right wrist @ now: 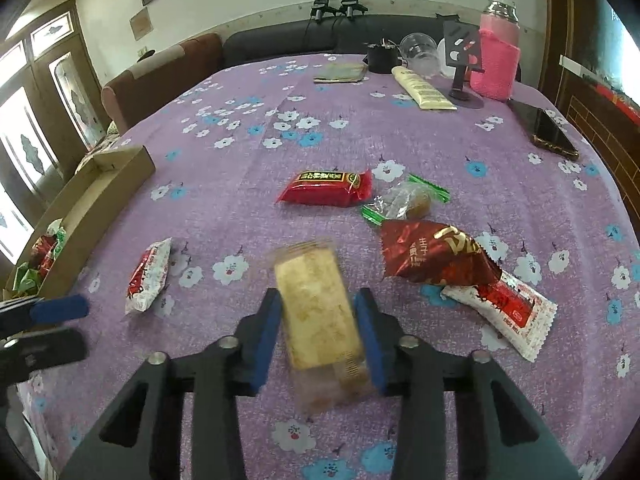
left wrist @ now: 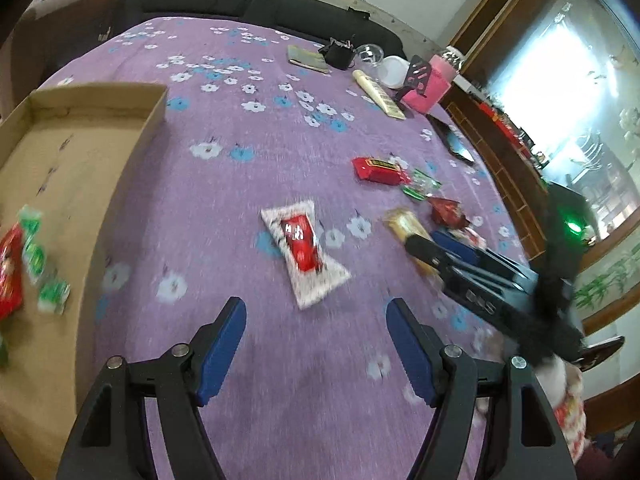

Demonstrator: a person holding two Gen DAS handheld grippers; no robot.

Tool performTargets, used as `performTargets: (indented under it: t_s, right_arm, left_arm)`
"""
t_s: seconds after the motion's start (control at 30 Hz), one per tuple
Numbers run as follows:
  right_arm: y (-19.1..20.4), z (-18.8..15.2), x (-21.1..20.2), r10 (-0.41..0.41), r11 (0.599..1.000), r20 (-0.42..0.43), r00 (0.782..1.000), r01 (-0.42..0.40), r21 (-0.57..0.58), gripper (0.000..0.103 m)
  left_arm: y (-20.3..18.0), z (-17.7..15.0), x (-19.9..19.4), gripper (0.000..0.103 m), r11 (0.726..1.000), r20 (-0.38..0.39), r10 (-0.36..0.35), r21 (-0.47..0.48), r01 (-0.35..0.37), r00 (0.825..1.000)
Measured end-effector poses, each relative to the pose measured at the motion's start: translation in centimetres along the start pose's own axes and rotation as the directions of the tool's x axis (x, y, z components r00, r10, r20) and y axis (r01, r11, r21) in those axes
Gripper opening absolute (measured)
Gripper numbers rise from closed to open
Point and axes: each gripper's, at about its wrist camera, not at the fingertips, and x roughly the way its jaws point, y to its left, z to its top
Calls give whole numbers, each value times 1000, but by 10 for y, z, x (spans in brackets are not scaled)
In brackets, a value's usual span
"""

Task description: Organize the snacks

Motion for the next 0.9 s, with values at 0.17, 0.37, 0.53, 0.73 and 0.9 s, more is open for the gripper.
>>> performTargets:
  t_s: [0.17, 0.37, 0.53, 0.73, 0.9]
  right_arm:
    - [-7, 0, -1, 29, 999, 9, 1000, -30, 32, 34]
    - [-9, -1, -2, 43, 998, 12, 999, -43, 42, 33]
    - [-9, -1, -2, 41, 998, 12, 999, -41, 41, 33]
    - [-9, -1, -1, 40, 998, 11, 999, -40, 40, 34]
    - [-9, -1, -1, 39, 998, 11, 999, -40, 41, 34]
  left_arm:
    - [-8, 19, 26, 74, 996, 21, 74, 56, -75, 997]
    - [-16, 27, 44, 65, 982, 31, 146, 120, -149, 989]
    - [-25, 21, 49, 68, 961, 63, 190, 192, -199, 980]
    - [-48, 12, 66, 103, 911, 25, 197, 364, -192, 980]
    - [-44, 12, 62, 96, 918, 44, 205, 336, -208, 978]
